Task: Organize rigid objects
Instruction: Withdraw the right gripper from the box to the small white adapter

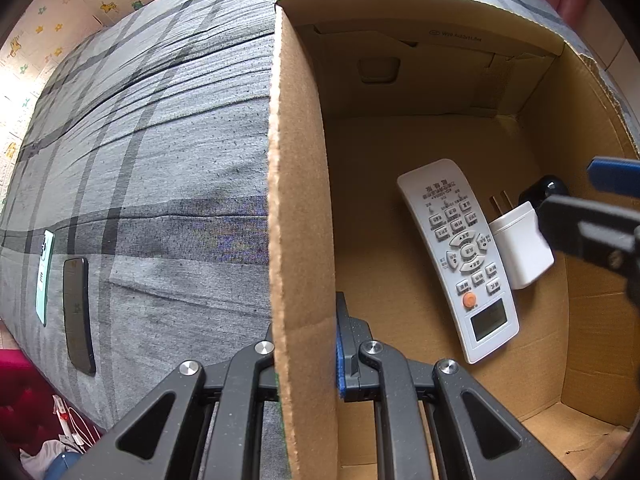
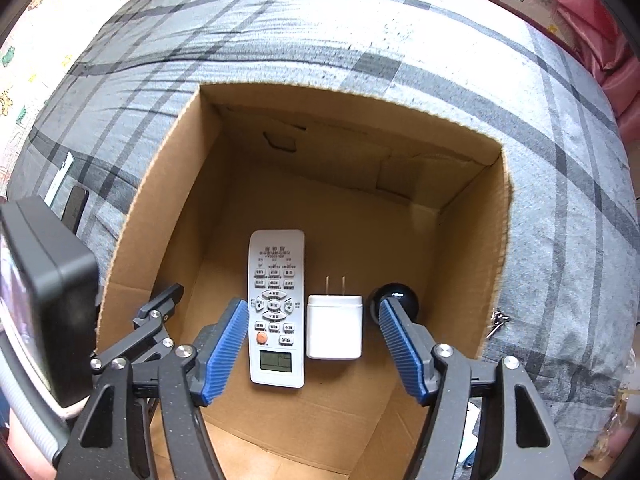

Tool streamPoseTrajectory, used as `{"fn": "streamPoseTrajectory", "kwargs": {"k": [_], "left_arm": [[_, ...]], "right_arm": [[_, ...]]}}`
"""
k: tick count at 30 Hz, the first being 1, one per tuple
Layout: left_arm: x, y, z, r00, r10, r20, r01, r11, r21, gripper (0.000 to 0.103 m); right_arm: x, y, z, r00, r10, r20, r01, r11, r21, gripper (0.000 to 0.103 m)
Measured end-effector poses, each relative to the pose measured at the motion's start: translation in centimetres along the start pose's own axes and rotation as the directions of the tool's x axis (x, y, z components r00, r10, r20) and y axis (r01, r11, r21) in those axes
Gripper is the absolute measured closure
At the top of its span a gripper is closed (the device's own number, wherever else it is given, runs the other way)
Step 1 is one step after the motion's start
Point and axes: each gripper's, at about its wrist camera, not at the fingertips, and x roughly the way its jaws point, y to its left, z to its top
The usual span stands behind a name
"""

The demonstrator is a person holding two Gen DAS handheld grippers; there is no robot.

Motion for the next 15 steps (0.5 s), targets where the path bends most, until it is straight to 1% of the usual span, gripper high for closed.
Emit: {"fn": "streamPoseTrajectory", "kwargs": {"k": [6,15], "left_arm": [[0.0,0.0,0.0,1.000,0.001,-0.001,-0.001,1.000,0.001,0.090],[0.0,-0.1,0.1,1.000,0.001,-0.001,-0.001,1.000,0.001,0.090]], "right_arm": [[-1.8,-0.7,0.1,0.999,-0.005,0.040,0.005,1.000,0.014,0.016],[-4.1,-3.4,-0.3,0.996,-0.045,0.079,0.041,0.997,0.059,0.006]]}}
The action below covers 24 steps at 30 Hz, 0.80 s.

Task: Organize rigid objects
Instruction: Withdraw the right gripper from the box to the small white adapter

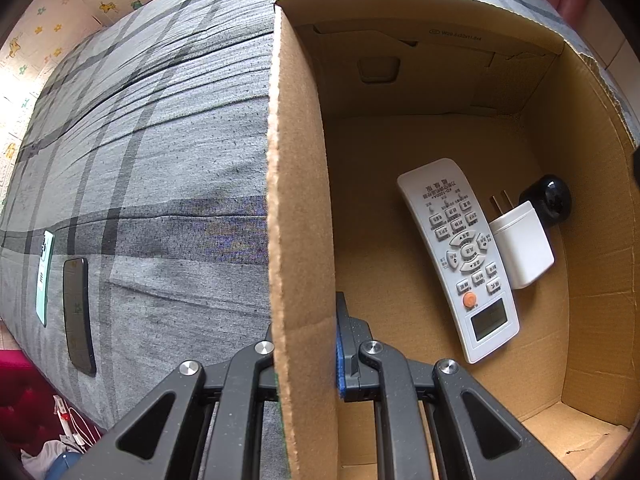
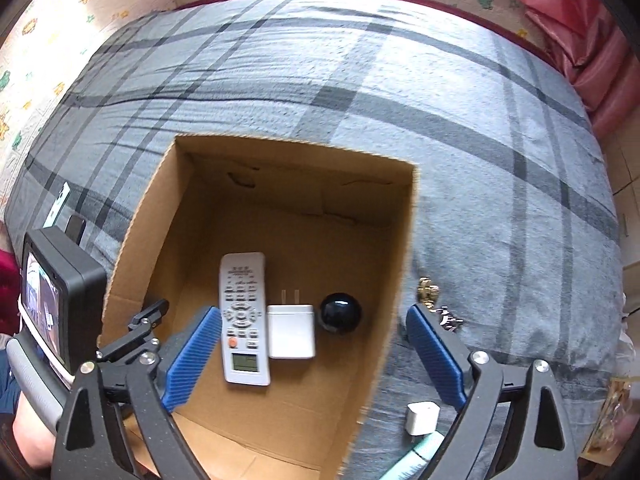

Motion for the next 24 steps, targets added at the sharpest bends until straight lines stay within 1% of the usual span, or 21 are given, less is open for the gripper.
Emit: {"fn": "streamPoseTrajectory", "kwargs": {"k": [13,16,24], "left_arm": [[0.1,-0.2,0.0,1.000,0.005,0.000,-0.005,1.000,0.000,0.090],[0.0,-0.4,0.0,1.000,0.006,-0.001,-0.006,1.000,-0.001,0.090],[-0.2,-0.4,0.0,1.000,0.008,-0.002,-0.008,1.000,0.000,0.090]], "right_arm": [[-2.5,-5.7,-1.5,0.995,-0.099,0.032,0.097,0.993,0.070,0.005],[-2.6,-6.9,-2.1,0.993,-0.117,0.027,0.114,0.990,0.083,0.005],[-2.4,-9.2,-4.4,0.994,-0.107,0.031,0.103,0.991,0.089,0.005]]}}
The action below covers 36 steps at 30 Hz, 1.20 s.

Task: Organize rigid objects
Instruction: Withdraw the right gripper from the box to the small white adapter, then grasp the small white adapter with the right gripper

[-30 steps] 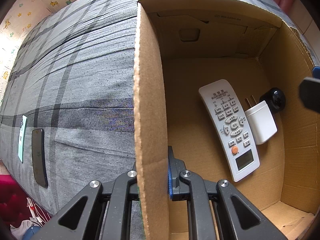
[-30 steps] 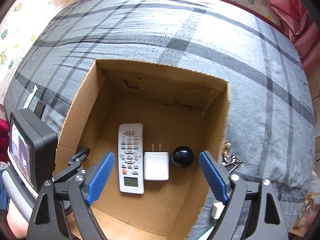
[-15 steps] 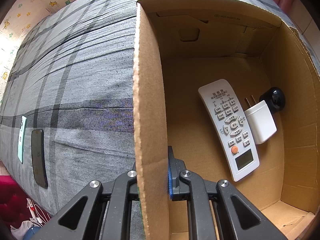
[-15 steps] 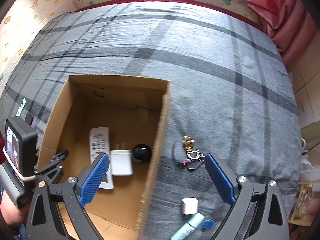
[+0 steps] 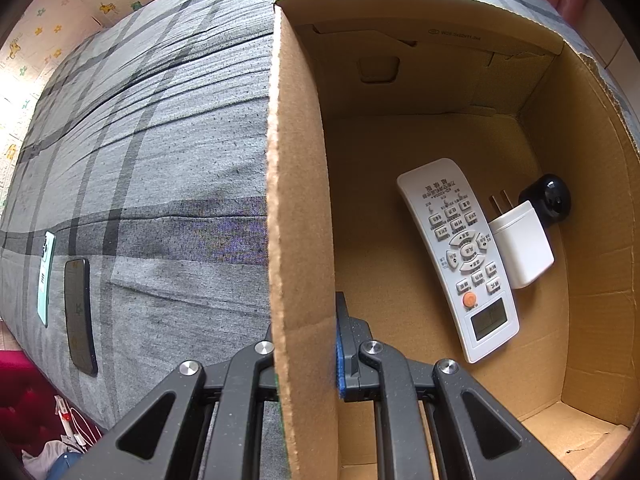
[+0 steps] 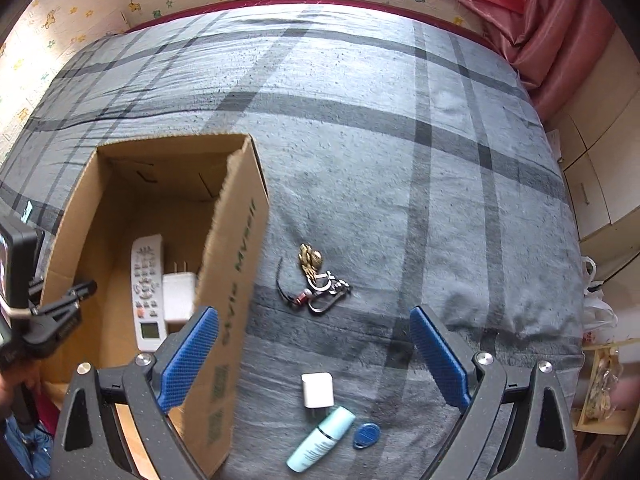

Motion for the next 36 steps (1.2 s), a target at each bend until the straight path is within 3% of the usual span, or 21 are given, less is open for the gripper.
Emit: {"fn": "streamPoseTrajectory", "kwargs": {"k": [14,32,36], "left_arm": [[-0.1,-0.1,0.1,1.000,0.015,0.000,-0.015,1.000,0.002,0.090],[-0.2,-0.2,0.1,1.000,0.022,0.003,-0.022,1.000,0.007,0.090],[-0.2,-0.1,0.1,1.000,0.019,0.003,-0.019,1.000,0.006,0.090]], "right_arm": [[4.1,-3.1,-4.1,0.995,0.007,-0.098,-0.002,0.999,0.043,0.005],[9.5,-2.4,-7.9,0.973,0.034,-0.228,-0.031,0.999,0.016,0.006],[10.1,-2.1,-8.3,0.961,0.072,-0.267,-0.064,0.997,0.037,0.010]]}}
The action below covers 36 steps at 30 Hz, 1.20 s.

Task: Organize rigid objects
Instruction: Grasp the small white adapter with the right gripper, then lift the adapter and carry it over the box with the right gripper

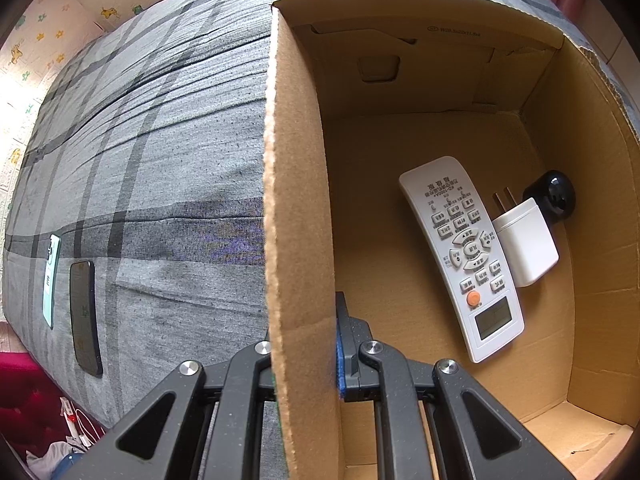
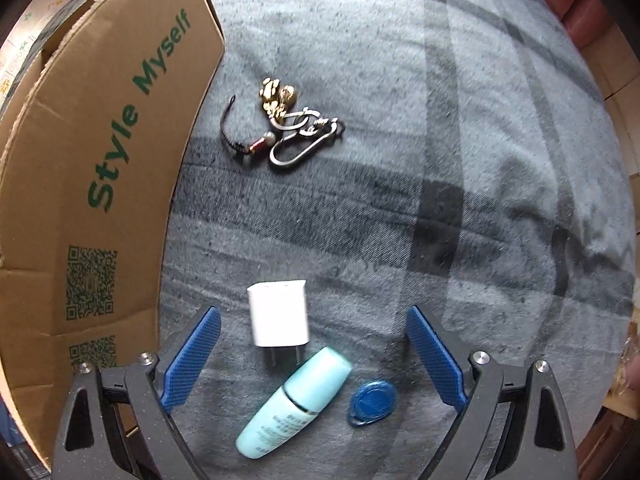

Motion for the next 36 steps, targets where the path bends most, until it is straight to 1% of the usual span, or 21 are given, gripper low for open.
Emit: {"fn": "streamPoseTrajectory", "kwargs": {"k": [3,5,6,7,8,9,10,16,21,23,36], "left_arm": [[0.0,0.0,0.0,1.000,0.000,0.000,0.000,1.000,0.001,0.090],[0.0,0.0,0.0,1.000,0.000,-0.001,0.000,1.000,0.001,0.090],[0.0,0.0,0.0,1.000,0.000,0.000,0.000,1.000,0.001,0.090],[0.0,0.0,0.0,1.000,0.000,0.000,0.000,1.000,0.001,0.090],[0.0,0.0,0.0,1.000,0.000,0.000,0.000,1.000,0.001,0.090],[0.0,0.0,0.0,1.000,0.000,0.000,0.000,1.000,0.001,0.090],[0.0,0.1,0.0,1.000,0.000,-0.001,0.000,1.000,0.000,0.090],[0.1,0.2,0.0,1.000,-0.001,-0.001,0.001,1.000,0.003,0.090],[0.1,0.2,0.1,1.000,-0.001,-0.001,0.001,1.000,0.004,0.090],[0.1,0.2,0.1,1.000,-0.001,-0.001,0.001,1.000,0.005,0.090],[0.1,0.3,0.1,1.000,-0.002,-0.002,0.002,1.000,0.005,0.090]], "right_arm": [[0.4,0.3,0.1,1.000,0.003,-0.002,-0.003,1.000,-0.009,0.016],[0.5,0.8,0.2,1.000,0.011,-0.007,-0.012,1.000,-0.023,0.023],[0.6,1.2,0.5,1.000,0.011,-0.013,-0.011,1.000,-0.029,0.032],[0.8,1.4,0.5,1.000,0.015,-0.022,-0.016,0.999,-0.034,0.037],[0.9,1.7,0.5,0.999,0.015,-0.030,-0.016,0.999,-0.037,0.051],[1.0,1.9,0.5,0.999,0.003,-0.037,-0.004,0.999,-0.042,0.069],[1.0,2.1,0.5,0.999,0.007,-0.037,-0.008,0.999,-0.041,0.075],[0.2,2.4,0.7,1.000,0.002,-0.020,-0.003,0.999,-0.037,0.075],[-0.9,2.8,1.8,1.000,0.003,-0.010,-0.003,1.000,-0.013,0.075],[-1.8,2.3,2.0,1.000,0.007,-0.002,-0.007,1.000,-0.006,0.075],[-6.5,3.2,4.3,0.998,-0.002,0.068,0.004,1.000,-0.027,0.075]]}}
